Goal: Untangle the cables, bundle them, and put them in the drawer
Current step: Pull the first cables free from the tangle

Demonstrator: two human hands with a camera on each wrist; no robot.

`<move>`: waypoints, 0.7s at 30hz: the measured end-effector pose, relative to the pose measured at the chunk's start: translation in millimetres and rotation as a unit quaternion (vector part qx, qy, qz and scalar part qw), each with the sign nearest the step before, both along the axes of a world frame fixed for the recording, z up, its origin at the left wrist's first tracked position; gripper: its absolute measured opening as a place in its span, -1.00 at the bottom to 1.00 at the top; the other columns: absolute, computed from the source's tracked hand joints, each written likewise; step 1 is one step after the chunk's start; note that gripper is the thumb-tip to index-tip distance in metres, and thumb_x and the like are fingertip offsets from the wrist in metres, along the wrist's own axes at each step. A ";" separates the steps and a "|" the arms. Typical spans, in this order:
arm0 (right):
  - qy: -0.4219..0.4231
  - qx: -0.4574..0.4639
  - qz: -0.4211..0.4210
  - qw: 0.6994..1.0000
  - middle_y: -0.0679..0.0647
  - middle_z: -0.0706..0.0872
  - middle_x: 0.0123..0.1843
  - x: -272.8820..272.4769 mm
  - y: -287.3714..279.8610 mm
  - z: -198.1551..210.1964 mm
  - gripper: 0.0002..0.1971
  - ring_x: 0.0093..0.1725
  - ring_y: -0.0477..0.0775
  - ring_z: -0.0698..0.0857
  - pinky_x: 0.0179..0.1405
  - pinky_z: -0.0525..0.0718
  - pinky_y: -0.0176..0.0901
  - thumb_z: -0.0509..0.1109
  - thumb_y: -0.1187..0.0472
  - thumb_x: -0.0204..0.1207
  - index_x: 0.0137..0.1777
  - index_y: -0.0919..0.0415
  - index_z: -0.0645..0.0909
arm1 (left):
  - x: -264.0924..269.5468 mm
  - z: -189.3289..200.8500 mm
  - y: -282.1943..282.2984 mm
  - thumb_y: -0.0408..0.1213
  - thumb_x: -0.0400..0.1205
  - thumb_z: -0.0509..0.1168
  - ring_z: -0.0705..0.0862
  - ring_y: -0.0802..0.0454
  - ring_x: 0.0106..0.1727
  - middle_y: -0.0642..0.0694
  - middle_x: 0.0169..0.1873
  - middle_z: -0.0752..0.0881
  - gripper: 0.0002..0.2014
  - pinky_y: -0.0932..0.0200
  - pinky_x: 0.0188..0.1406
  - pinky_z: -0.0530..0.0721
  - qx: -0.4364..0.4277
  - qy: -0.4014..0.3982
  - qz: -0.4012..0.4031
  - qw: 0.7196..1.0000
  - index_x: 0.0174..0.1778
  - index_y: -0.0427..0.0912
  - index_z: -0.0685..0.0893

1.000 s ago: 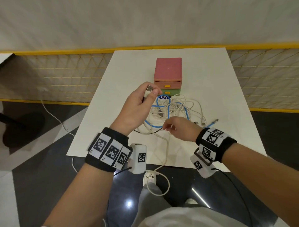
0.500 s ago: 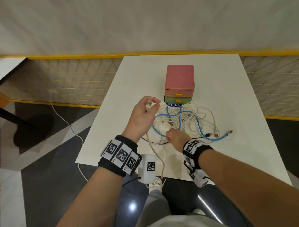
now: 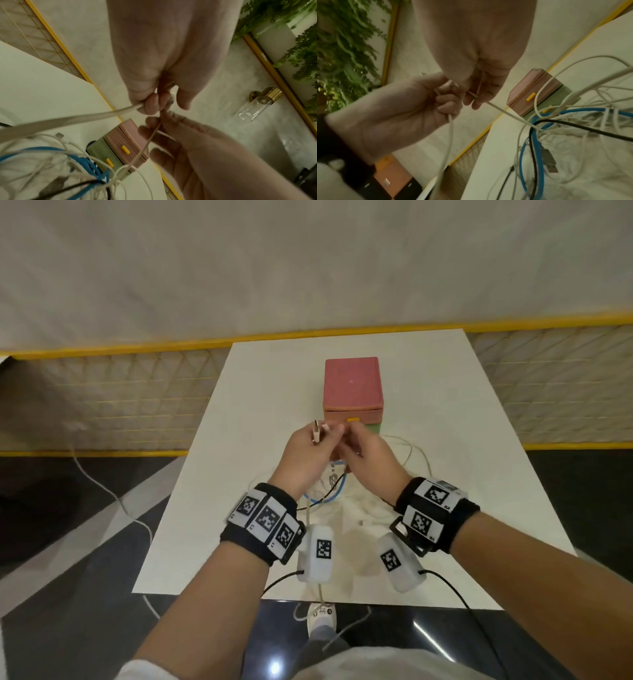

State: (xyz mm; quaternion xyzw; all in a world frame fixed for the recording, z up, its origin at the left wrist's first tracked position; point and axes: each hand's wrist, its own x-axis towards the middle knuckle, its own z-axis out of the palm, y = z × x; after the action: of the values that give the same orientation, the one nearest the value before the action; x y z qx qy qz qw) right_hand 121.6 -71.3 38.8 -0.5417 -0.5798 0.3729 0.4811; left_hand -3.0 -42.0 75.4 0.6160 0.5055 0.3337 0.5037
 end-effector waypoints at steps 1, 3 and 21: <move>0.030 0.000 -0.004 1.000 0.10 0.74 -0.18 1.4 1.4 2.8 -0.74 -0.15 0.07 0.77 -0.37 0.68 -0.20 0.23 0.38 0.64 -0.05 -0.07 0.52 | 4.2 -0.9 1.3 -0.28 0.72 0.28 0.63 0.39 -0.49 0.01 -0.38 0.69 -0.83 0.51 -0.46 0.51 0.015 -0.006 0.007 1.000 0.02 -0.28 0.74; 0.056 -0.007 -0.007 0.998 0.18 0.75 -0.15 5.5 4.6 3.8 -0.85 -0.13 0.05 0.76 -0.35 0.72 -0.18 0.26 0.35 0.63 0.05 0.07 0.56 | 9.1 -1.5 5.1 -0.31 0.70 0.32 0.60 0.35 -0.55 -0.03 -0.44 0.66 -0.82 0.49 -0.48 0.50 0.029 -0.033 0.035 0.998 0.00 -0.38 0.74; -0.037 -0.036 0.079 0.996 0.05 0.57 -0.26 12.8 19.3 5.1 -0.79 -0.26 -0.06 0.60 -0.15 0.77 -0.12 0.16 0.21 0.71 -0.11 0.22 0.58 | 17.9 37.9 45.2 0.03 0.80 0.02 0.19 0.11 -0.58 0.12 -0.65 0.22 -0.52 0.21 -0.54 0.25 0.025 -0.168 0.003 0.986 -0.44 -0.06 0.31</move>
State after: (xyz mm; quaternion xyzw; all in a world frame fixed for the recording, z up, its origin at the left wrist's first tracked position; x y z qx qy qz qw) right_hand 134.4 -52.0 43.9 -0.5243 -0.6244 0.4102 0.4085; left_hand 14.9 3.2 113.3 0.5623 0.4072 0.4463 0.5647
